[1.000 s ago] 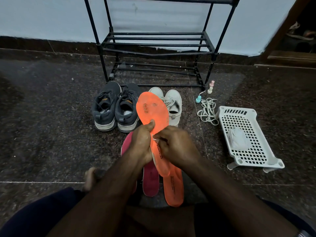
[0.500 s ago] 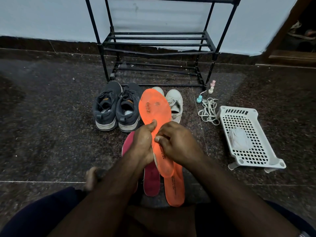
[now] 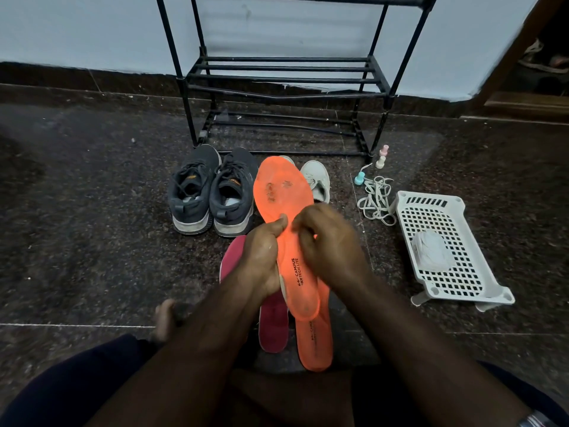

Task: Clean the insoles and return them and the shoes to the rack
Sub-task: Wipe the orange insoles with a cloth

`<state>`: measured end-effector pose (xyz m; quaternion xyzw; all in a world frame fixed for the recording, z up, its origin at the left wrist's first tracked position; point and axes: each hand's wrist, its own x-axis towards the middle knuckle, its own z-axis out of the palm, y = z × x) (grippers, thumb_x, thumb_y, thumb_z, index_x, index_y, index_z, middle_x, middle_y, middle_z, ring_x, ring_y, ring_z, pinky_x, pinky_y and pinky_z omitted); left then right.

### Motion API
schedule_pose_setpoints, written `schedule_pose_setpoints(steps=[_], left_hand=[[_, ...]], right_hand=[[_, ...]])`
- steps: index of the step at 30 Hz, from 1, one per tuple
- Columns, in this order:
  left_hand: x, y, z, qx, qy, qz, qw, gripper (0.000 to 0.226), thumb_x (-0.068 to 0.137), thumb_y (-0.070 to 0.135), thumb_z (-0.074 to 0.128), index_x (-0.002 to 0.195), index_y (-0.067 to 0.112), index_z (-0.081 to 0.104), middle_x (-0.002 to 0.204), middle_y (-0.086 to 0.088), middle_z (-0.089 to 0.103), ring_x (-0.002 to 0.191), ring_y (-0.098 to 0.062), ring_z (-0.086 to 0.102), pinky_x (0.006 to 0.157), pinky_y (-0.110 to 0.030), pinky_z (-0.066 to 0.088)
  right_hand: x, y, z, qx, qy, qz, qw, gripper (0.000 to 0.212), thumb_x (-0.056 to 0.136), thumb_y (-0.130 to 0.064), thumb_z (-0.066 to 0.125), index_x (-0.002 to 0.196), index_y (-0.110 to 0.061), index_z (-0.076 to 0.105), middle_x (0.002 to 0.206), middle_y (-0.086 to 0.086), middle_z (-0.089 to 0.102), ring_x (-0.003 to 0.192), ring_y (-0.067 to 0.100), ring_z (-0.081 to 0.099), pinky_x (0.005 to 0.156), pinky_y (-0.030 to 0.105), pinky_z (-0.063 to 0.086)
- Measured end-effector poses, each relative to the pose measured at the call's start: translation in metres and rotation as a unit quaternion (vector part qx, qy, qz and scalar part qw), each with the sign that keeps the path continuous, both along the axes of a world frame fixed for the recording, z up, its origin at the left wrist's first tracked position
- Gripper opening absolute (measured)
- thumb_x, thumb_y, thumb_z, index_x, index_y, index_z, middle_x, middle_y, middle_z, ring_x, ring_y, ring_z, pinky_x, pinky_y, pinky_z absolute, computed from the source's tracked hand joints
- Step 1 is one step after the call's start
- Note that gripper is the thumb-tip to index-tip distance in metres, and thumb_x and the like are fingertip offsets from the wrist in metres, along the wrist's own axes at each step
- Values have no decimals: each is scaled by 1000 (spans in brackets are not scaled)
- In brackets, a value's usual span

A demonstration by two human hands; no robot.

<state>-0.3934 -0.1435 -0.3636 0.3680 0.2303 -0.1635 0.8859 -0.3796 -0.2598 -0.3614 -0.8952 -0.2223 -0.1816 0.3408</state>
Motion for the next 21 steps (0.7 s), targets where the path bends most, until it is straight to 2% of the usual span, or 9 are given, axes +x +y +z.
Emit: schedule_pose_setpoints(steps=[3, 6, 9, 11, 13, 15, 17, 19, 21], left_hand=[[-2, 0, 0, 4, -10, 1, 1000, 36, 106, 25, 39, 107, 2, 66, 92, -18, 75, 78, -31, 74, 79, -45, 54], [3, 3, 0, -1, -4, 11, 1000, 39, 106, 28, 38, 101, -1, 64, 85, -19, 74, 72, -30, 73, 80, -43, 54], [6, 6, -1, -1, 6, 21, 1000, 41, 106, 30, 40, 96, -1, 64, 81, -18, 73, 70, -31, 72, 79, -42, 55], [5, 5, 0, -6, 5, 16, 1000, 40, 105, 30, 40, 100, 0, 65, 84, -18, 73, 75, -33, 71, 80, -42, 55], [3, 3, 1, -9, -1, 18, 1000, 39, 106, 29, 39, 103, 0, 66, 88, -19, 74, 77, -33, 72, 80, -43, 55], [1, 1, 1, -15, -3, 18, 1000, 40, 106, 28, 38, 104, 0, 66, 89, -19, 74, 76, -31, 74, 79, -43, 54], [0, 1, 2, -17, 2, 14, 1000, 40, 106, 29, 38, 100, 0, 65, 84, -18, 73, 71, -30, 73, 75, -40, 55], [2, 3, 1, -5, 17, 12, 1000, 41, 106, 31, 40, 92, 0, 63, 72, -16, 69, 61, -28, 71, 67, -36, 56], [3, 3, 1, 8, 26, 15, 1000, 42, 105, 32, 41, 87, 0, 62, 67, -16, 68, 58, -28, 69, 67, -37, 54]], right_hand=[[8, -4, -1, 16, 27, -60, 998, 17, 78, 3, 63, 83, -13, 65, 83, 0, 65, 77, 13, 57, 73, 23, 43], [-10, 3, -3, 2, 120, -24, 992, 13, 81, -8, 68, 82, -20, 67, 79, -8, 65, 72, 5, 57, 68, 21, 44], [-20, 4, 0, 18, 179, 20, 983, 10, 80, -11, 72, 81, -21, 68, 73, -11, 64, 68, 4, 59, 62, 15, 43], [-15, 2, 4, 44, 161, 11, 986, 12, 78, -9, 73, 80, -19, 68, 73, -10, 64, 68, 5, 59, 64, 17, 44], [-5, 2, 7, 46, 75, -30, 996, 13, 76, -2, 70, 79, -14, 66, 77, -5, 65, 71, 6, 57, 67, 17, 43], [1, 4, 5, 28, 46, -57, 997, 13, 76, -2, 69, 80, -13, 65, 78, -4, 64, 74, 8, 57, 69, 21, 44], [-4, 7, 3, 15, 92, -50, 994, 10, 80, -9, 70, 81, -18, 66, 77, -7, 65, 72, 7, 58, 68, 23, 44], [-14, 11, 0, -5, 136, -11, 991, 9, 81, -13, 70, 80, -20, 65, 73, -9, 64, 68, 4, 56, 64, 20, 41], [-19, 11, 1, -9, 172, 11, 985, 10, 80, -14, 72, 78, -21, 65, 68, -10, 62, 65, 4, 56, 60, 15, 39]])
